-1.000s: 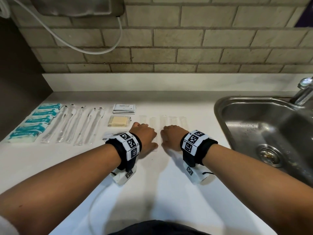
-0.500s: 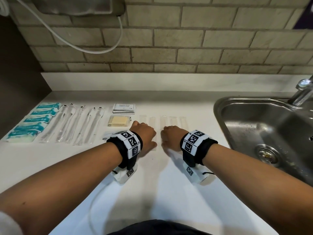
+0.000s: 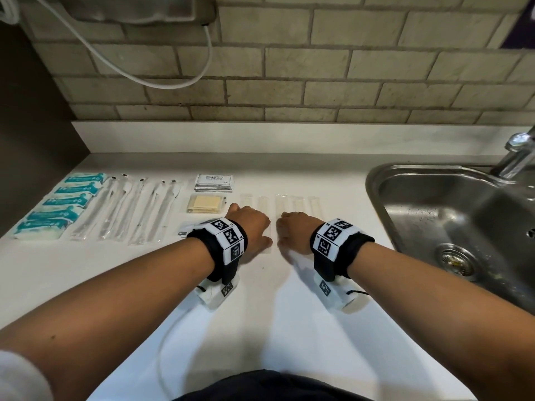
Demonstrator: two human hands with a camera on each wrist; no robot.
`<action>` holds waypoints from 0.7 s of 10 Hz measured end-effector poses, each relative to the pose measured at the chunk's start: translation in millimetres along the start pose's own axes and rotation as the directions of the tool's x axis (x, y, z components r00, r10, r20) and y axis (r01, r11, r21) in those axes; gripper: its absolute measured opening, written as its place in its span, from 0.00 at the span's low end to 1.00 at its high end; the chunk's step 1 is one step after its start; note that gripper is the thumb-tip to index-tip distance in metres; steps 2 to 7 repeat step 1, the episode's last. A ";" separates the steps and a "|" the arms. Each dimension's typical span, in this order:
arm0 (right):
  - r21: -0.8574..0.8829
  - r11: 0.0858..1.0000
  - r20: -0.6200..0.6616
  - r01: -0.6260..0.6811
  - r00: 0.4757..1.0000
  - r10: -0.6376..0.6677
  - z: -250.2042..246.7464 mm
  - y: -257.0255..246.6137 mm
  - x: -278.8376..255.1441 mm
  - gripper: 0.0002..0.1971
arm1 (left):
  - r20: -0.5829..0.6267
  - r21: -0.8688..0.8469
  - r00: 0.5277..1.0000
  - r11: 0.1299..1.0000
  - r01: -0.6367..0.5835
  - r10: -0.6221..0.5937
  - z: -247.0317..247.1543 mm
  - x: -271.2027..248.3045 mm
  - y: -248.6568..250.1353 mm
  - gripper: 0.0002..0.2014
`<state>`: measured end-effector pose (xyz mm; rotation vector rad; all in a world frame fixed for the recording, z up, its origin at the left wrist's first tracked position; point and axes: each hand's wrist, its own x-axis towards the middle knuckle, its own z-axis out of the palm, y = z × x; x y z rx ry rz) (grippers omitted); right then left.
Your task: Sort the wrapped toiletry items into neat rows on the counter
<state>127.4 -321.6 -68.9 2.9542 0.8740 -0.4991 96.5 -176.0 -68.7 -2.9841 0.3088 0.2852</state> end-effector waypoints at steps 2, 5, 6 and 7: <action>0.036 0.999 -0.036 0.018 0.999 -0.016 -7.5 1.1 0.0 0.13 | -0.042 -0.056 0.999 0.998 -0.020 0.018 -7.1 1.0 0.8 0.15; 0.036 0.999 -0.036 0.018 0.999 -0.016 -7.5 1.1 0.0 0.13 | -0.042 -0.056 0.999 0.998 -0.020 0.018 -7.1 1.0 0.8 0.15; 0.036 0.999 -0.036 0.018 0.999 -0.016 -7.5 1.1 0.0 0.13 | -0.042 -0.056 0.999 0.998 -0.020 0.018 -7.1 1.0 0.8 0.15; 0.036 0.999 -0.036 0.018 0.999 -0.016 -7.5 1.1 0.0 0.13 | -0.042 -0.056 0.999 0.998 -0.020 0.018 -7.1 1.0 0.8 0.15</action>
